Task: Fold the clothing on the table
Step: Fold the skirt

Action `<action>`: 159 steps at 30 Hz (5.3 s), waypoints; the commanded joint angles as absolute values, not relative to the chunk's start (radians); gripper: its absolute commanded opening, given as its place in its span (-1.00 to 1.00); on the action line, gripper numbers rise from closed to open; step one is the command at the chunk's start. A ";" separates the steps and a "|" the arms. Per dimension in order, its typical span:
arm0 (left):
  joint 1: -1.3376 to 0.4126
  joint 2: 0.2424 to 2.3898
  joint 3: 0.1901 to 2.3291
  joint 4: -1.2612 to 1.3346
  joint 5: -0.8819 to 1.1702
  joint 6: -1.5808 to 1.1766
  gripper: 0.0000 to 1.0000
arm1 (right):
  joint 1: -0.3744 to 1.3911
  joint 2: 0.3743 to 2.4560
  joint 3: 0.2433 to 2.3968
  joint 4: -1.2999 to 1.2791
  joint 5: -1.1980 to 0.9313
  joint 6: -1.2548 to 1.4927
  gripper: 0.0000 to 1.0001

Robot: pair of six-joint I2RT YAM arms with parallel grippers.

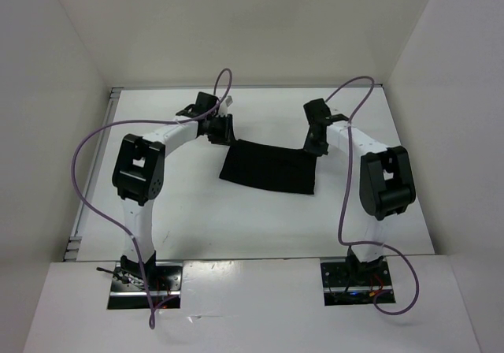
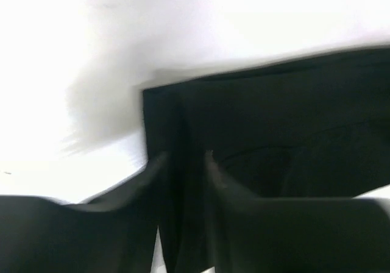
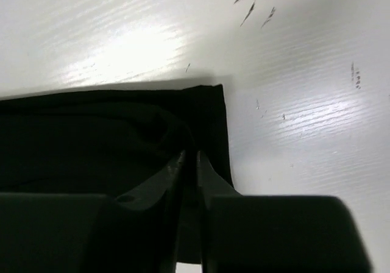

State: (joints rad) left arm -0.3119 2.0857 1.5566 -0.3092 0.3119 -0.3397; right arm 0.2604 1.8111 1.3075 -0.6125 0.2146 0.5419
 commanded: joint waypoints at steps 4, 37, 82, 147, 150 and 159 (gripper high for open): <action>-0.302 2.073 1.634 -0.288 0.282 -0.337 0.00 | 0.276 1.821 1.401 -0.603 0.357 0.554 -0.22; -0.371 1.961 1.212 -0.285 0.305 -0.480 -0.90 | 0.350 1.861 1.199 -0.623 -0.008 0.647 -0.82; -0.514 2.100 1.496 -0.373 0.509 -0.488 -0.85 | 0.359 2.071 1.736 -0.632 -0.020 0.238 -0.05; -0.359 2.171 1.505 -0.523 0.291 -0.397 -0.87 | 0.321 2.177 1.757 -0.663 -0.104 0.060 -0.32; -0.359 2.171 1.505 -0.523 0.291 -0.397 -0.87 | 0.321 2.186 1.756 -0.663 -0.115 0.060 -0.51; -0.350 2.161 1.496 -0.514 0.291 -0.397 -0.87 | 0.311 2.149 1.747 -0.666 -0.089 0.052 -1.00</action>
State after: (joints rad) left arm -0.3634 2.1353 1.5352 -0.4950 0.3477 -0.4408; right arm 0.3264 2.2108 1.7302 -0.6613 -0.1490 0.0582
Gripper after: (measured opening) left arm 0.065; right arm 0.004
